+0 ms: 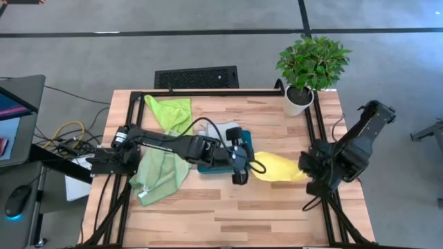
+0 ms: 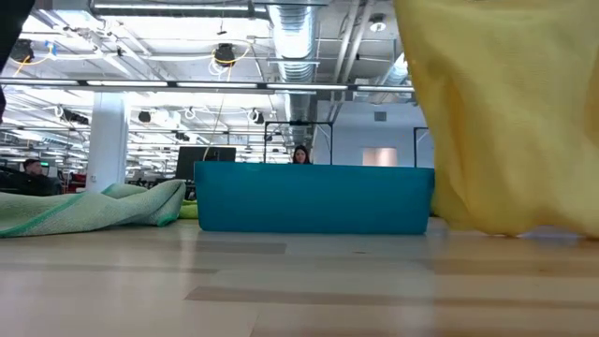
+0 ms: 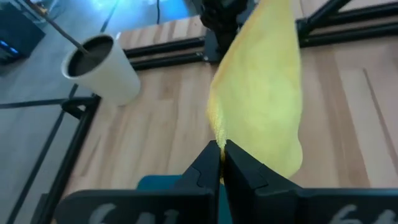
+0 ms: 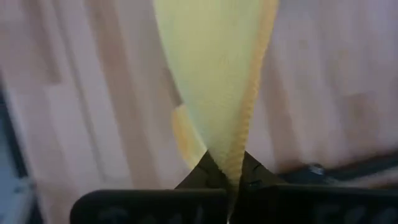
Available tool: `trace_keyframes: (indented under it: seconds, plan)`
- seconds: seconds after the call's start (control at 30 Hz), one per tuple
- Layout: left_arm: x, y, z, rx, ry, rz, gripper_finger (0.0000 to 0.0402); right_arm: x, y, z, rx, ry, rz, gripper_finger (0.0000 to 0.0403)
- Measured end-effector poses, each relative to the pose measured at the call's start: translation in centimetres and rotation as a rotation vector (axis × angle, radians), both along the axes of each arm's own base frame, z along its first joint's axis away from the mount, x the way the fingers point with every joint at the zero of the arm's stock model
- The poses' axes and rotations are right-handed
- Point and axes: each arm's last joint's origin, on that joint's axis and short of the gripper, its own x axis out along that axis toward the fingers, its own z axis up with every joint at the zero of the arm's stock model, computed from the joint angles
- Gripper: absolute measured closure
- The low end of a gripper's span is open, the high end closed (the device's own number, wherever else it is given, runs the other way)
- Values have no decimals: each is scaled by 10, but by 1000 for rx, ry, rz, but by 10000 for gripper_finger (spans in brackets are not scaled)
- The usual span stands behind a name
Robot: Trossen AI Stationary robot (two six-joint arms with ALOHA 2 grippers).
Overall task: Fold microfiber towels
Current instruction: Fold the yellow microfiber towel
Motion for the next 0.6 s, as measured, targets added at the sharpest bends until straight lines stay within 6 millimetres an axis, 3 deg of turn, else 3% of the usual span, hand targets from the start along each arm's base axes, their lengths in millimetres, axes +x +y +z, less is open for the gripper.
trace_keyframes:
  seconds: [0.2, 0.37, 0.6]
  plan:
    - [4, 23, 8, 41, -28, 56, 401, -3, -9, 21, 0, -83, 11, 395]
    - [9, 47, 13, 112, -60, 103, 401, -5, -14, 24, -25, -118, 29, 398]
    - [15, 80, 14, 61, -58, -43, 401, -2, -17, 25, -124, -208, 29, 394]
